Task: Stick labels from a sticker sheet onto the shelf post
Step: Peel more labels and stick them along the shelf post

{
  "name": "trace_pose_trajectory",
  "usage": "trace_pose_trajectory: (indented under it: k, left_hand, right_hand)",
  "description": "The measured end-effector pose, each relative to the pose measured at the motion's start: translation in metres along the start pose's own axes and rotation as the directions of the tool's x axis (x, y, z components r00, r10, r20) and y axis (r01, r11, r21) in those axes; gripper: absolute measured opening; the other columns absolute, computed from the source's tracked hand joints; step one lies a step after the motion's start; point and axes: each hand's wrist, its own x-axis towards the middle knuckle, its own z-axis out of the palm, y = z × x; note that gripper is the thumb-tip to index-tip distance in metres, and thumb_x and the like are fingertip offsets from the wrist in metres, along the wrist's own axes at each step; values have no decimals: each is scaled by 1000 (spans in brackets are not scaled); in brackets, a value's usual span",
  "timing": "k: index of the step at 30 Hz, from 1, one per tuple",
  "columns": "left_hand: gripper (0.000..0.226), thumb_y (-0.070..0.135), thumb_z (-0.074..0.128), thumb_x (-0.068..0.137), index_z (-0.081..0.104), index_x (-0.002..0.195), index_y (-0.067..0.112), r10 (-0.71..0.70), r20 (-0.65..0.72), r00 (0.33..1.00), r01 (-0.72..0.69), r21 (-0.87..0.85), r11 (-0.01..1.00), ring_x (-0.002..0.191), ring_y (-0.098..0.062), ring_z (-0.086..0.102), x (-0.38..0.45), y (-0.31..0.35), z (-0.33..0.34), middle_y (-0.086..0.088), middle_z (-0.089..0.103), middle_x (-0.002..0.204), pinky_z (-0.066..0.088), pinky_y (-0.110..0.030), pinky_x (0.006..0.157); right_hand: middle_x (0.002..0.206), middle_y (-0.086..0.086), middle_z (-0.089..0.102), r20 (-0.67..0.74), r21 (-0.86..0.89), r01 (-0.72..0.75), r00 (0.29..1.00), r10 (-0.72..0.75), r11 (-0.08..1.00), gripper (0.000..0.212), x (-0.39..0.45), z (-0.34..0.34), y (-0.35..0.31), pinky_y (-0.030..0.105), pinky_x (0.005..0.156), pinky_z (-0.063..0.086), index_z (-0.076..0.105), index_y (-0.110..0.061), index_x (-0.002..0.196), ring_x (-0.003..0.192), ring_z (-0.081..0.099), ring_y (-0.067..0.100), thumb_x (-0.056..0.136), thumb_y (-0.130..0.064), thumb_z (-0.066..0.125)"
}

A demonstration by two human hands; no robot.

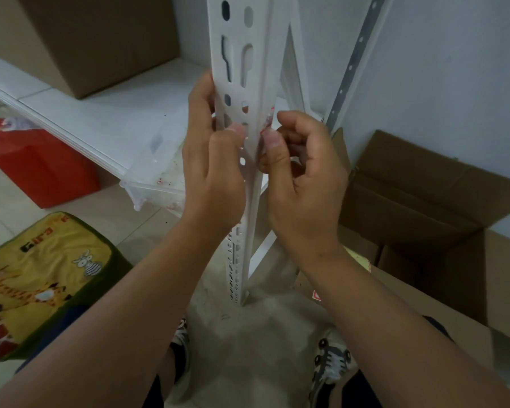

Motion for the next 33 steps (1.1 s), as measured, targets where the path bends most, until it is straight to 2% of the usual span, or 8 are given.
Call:
trace_pose_trajectory:
  k: [8,10,13,19,22,25,29,33]
  left_hand:
    - [69,32,39,78,42,138,-3,16,20,1000,-16,30,999,120,-37,56,0,8,-1,-22,58,129,46,-59,99]
    - [67,31,39,77,42,137,2,34,49,998,-34,8,999,111,-28,59,1,9,-2,-13,59,121,51,-48,96]
    - [60,28,37,77,39,133,6,69,103,992,-67,-23,997,96,-12,55,2,9,-1,-1,55,111,50,-31,81]
    - [63,28,35,79,38,134,-3,113,98,989,-113,-8,994,93,-18,52,-1,13,1,-6,54,108,48,-36,76]
    - [58,27,36,80,40,131,2,118,101,988,-118,-6,993,90,-22,51,-2,14,0,-5,54,105,47,-49,75]
    - [57,26,36,79,39,132,6,102,105,989,-102,-8,995,92,-22,52,-1,14,-1,-3,55,106,48,-52,77]
    - [61,24,35,80,35,136,-2,107,140,984,-107,-2,994,89,-20,53,-1,13,-3,-8,53,106,48,-38,72]
    - [57,6,34,86,29,141,-8,123,124,985,-133,74,988,93,-1,53,-2,13,-2,-6,51,115,47,-19,78]
  right_hand:
    - [88,6,71,67,-254,232,973,-223,939,13,18,-11,1,21,68,55,70,-3,96,77,65,12,93,-12,61]
    - [87,6,72,109,-320,297,955,-276,900,14,22,-14,1,26,67,56,70,-4,96,75,66,14,93,-14,61]
    - [81,10,70,196,-380,400,916,-350,834,13,27,-19,2,39,59,56,69,-3,92,68,65,21,93,-12,61]
    - [78,9,69,238,-408,456,889,-390,791,12,34,-20,1,37,54,54,68,-3,88,63,62,21,93,-11,60]
    - [76,7,68,208,-386,411,911,-356,826,12,35,-17,1,36,56,54,68,-5,85,63,62,18,91,-11,60]
    - [74,4,67,164,-279,299,951,-262,913,11,33,-16,-2,34,60,54,68,-6,82,65,61,14,88,-11,61]
    - [68,3,61,179,-27,210,963,-202,977,9,25,-21,-8,29,58,52,64,-4,77,62,58,13,85,-5,59]
    - [74,-1,66,209,195,-90,977,48,977,10,24,-26,-12,23,58,56,63,-9,86,65,66,15,90,-2,57]
